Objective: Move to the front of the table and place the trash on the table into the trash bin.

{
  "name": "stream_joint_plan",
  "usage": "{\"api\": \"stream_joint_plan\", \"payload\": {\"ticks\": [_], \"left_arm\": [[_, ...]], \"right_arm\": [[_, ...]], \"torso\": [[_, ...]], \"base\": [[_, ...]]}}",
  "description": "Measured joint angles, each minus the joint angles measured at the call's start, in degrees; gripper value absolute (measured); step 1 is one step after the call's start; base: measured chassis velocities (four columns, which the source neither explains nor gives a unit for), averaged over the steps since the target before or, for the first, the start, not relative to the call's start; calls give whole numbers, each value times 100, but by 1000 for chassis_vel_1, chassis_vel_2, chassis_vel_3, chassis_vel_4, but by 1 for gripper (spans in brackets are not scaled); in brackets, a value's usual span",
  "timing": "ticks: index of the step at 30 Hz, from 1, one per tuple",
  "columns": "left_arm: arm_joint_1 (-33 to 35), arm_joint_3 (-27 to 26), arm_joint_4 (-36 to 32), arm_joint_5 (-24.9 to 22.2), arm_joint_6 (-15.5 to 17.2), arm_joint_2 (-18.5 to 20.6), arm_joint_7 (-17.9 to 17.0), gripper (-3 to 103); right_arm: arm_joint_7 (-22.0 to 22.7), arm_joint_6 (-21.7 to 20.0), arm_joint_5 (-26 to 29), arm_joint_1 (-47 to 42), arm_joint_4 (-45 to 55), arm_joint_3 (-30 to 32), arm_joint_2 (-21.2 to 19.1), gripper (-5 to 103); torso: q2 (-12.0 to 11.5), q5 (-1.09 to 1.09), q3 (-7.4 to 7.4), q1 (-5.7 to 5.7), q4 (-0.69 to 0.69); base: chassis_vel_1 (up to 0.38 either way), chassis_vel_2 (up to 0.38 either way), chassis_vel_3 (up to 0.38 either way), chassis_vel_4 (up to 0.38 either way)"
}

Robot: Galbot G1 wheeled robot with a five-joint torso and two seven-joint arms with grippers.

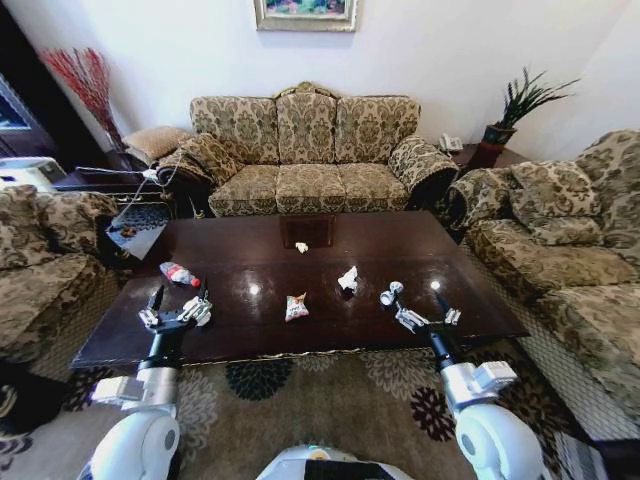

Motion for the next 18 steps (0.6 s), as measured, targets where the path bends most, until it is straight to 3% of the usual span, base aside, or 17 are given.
{"api": "stream_joint_plan", "payload": {"ticks": [3, 10, 13, 18], "left_arm": [[37, 25, -34, 16, 42, -56, -39, 100], [207, -188, -18, 292, 54, -118, 926, 100], [215, -138, -19, 377, 78, -200, 902, 100], [218, 64, -80, 520, 194, -378, 518, 100]], "right_arm": [[8, 11, 23, 8, 8, -6, -3, 100], [17, 174, 40, 1, -5, 20, -74, 100], [30, 233, 42, 5, -7, 20, -75, 100], [-12, 286, -53, -8, -1, 29, -115, 100]], "torso": [[0, 0, 0, 0, 0], [0, 0, 0, 0, 0], [0, 1, 0, 0, 1], [0, 0, 0, 0, 0]], "base": [[0, 0, 0, 0], [0, 0, 0, 0], [0, 0, 0, 0], [0, 0, 0, 0]]}}
